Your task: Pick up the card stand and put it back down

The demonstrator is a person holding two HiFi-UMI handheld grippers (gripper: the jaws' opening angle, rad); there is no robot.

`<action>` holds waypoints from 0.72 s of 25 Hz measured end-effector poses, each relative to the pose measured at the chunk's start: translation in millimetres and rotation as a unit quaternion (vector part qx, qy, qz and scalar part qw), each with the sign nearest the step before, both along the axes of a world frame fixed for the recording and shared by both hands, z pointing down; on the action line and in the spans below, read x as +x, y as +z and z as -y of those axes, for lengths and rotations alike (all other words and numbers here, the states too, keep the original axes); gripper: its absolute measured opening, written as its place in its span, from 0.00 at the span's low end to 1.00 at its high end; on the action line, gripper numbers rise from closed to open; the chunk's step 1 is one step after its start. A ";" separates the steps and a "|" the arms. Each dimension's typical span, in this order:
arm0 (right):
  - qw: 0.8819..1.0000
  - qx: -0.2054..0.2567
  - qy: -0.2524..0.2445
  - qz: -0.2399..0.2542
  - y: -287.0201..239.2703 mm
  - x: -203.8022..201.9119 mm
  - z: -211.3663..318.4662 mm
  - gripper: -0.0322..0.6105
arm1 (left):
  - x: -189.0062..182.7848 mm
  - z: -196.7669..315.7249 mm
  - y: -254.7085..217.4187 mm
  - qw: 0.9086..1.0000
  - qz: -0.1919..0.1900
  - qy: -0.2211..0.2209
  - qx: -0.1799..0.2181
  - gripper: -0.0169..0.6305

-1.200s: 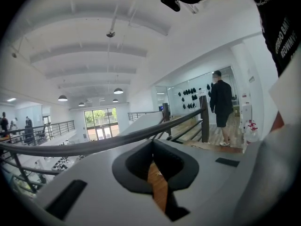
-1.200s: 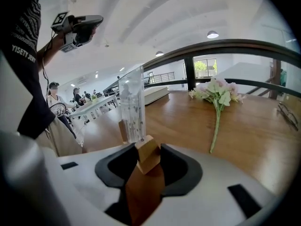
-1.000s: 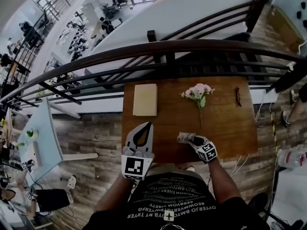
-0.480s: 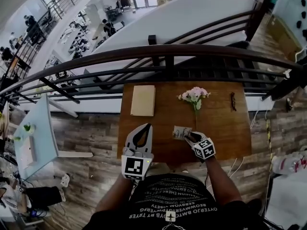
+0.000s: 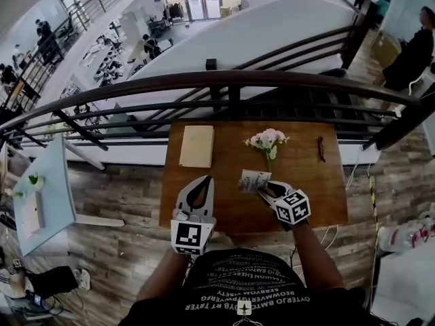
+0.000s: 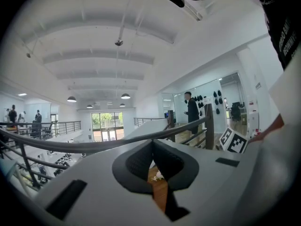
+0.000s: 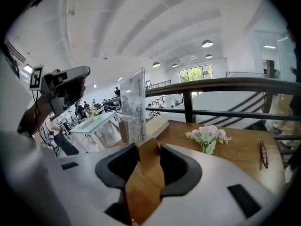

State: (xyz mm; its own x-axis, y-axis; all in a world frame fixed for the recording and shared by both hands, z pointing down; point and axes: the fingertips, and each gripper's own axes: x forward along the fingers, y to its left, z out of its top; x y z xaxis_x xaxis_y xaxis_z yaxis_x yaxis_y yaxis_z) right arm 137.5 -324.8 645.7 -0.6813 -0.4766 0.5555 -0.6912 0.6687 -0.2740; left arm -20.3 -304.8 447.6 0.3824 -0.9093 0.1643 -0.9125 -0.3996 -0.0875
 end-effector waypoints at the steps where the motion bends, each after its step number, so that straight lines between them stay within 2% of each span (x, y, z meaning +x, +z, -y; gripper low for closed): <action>1: 1.000 0.001 -0.001 0.000 -6.5 1.1 -0.6 0.30 | 1.6 -1.9 0.7 1.000 -0.001 -0.001 0.001 0.06; 18: 0.997 0.057 -0.042 0.019 -130.6 5.5 -17.2 0.30 | 23.9 -49.1 -8.1 1.000 0.005 0.000 0.014 0.06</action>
State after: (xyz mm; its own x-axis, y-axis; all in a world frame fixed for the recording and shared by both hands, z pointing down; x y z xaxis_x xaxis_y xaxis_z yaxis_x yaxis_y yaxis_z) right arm 143.0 -307.6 515.2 -0.7418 -0.4753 0.4732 -0.6211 0.7529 -0.2174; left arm 3.6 -255.7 439.5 0.3807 -0.9135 0.1432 -0.9115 -0.3968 -0.1081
